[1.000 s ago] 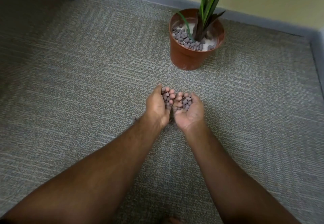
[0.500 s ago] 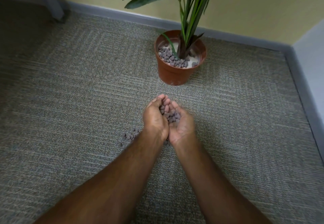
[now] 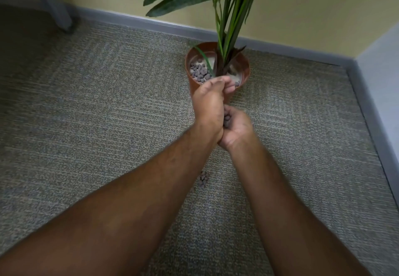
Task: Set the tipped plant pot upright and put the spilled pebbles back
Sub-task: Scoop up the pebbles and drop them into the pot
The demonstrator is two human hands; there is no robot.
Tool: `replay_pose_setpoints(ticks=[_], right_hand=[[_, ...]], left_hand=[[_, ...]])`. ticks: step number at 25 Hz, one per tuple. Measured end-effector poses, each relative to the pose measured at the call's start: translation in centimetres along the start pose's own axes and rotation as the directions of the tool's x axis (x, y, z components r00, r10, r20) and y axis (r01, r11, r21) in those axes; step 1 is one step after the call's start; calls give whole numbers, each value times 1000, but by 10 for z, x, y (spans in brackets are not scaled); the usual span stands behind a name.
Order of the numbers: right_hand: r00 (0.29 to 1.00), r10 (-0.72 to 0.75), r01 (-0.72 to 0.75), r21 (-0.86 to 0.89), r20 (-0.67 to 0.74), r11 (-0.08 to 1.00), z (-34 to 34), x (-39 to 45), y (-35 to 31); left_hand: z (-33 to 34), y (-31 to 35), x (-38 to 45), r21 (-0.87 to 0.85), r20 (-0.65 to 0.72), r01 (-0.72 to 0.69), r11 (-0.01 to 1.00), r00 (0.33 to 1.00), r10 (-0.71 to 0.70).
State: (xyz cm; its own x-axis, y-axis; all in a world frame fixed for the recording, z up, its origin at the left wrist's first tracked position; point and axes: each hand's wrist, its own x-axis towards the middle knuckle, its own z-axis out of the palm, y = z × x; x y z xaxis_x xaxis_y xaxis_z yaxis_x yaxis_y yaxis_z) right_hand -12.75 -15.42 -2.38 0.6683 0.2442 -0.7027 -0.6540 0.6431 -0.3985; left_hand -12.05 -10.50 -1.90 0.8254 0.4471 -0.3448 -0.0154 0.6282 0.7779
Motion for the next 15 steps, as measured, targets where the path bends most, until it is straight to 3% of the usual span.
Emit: replay_pose_setpoints(ticks=[4, 9, 12, 15], right_hand=[[999, -34, 33, 27, 16, 999, 21, 8, -32], [990, -135, 140, 135, -47, 981, 41, 43, -69], [972, -204, 215, 91, -120, 972, 49, 65, -85], [944, -284, 274, -77, -166, 959, 53, 87, -93]], left_hand=[[27, 17, 17, -71, 10, -8, 997, 1000, 8], [37, 37, 33, -232, -50, 122, 965, 989, -137], [26, 36, 44, -191, -42, 216, 958, 973, -228], [9, 35, 58, -103, -22, 269, 958, 962, -272]])
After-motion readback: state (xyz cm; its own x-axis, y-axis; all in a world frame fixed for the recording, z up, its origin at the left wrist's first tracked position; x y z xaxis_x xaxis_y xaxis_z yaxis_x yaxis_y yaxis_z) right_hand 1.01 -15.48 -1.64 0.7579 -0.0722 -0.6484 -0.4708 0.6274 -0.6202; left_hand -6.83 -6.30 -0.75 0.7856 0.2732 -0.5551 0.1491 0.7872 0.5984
